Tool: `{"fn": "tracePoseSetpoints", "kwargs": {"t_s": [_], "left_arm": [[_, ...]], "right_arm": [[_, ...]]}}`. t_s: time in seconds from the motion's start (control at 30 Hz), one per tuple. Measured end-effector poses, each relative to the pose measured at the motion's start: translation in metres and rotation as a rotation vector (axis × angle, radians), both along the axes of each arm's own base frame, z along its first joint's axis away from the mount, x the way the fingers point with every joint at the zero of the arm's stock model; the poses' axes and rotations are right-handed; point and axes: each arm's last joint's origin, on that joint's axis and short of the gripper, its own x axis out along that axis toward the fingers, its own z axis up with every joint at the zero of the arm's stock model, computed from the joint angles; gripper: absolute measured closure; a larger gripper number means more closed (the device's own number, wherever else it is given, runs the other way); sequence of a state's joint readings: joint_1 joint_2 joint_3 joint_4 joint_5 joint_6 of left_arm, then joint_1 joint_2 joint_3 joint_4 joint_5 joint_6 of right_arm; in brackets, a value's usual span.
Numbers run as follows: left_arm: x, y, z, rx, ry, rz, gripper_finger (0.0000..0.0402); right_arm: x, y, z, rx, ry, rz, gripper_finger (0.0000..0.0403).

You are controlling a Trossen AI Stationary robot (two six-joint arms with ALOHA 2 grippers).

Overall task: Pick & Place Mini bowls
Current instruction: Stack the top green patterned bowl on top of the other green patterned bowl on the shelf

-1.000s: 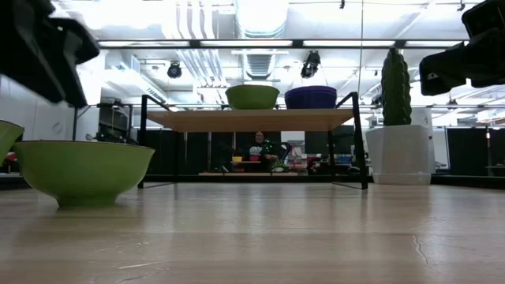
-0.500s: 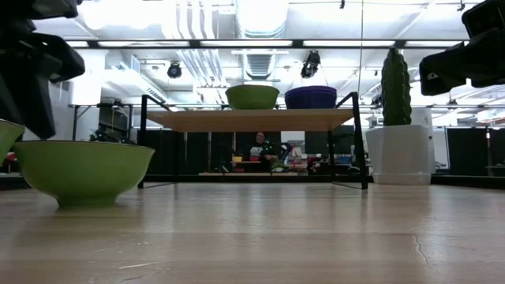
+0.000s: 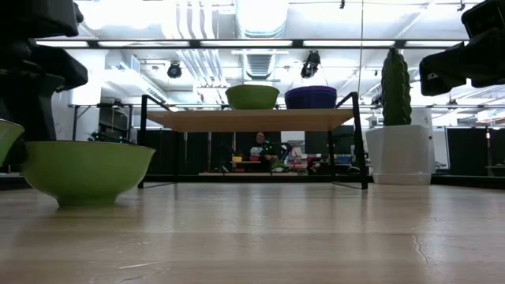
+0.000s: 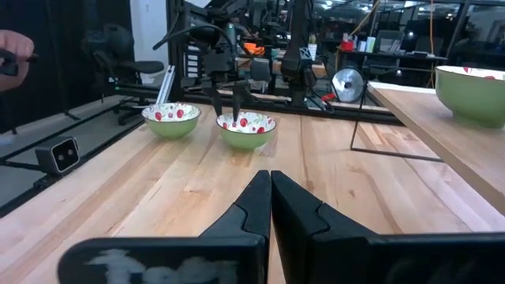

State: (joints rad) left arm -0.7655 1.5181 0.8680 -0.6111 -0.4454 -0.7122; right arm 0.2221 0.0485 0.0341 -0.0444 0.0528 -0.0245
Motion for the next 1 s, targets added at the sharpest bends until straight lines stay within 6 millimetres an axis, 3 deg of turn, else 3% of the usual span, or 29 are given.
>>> {"fn": "tracePoseSetpoints", "kwargs": {"t_s": [0.4,0.83,1.0], "left_arm": [[0.0025,0.0032,-0.001,0.027,-0.005,0.004,0.028],[0.0037,0.0056,-0.0013,0.105,-0.029,-0.036,0.0387],[0.0039,0.006,-0.0011,0.115,-0.037,-0.031,0.0394]], "right_arm": [[0.0,0.0,0.0,-0.008,-0.001,0.0,0.0394],[0.0,0.0,0.0,-0.002,-0.001,0.0,0.0394],[0.0,0.0,0.0,-0.004,-0.001,0.0,0.0394]]}}
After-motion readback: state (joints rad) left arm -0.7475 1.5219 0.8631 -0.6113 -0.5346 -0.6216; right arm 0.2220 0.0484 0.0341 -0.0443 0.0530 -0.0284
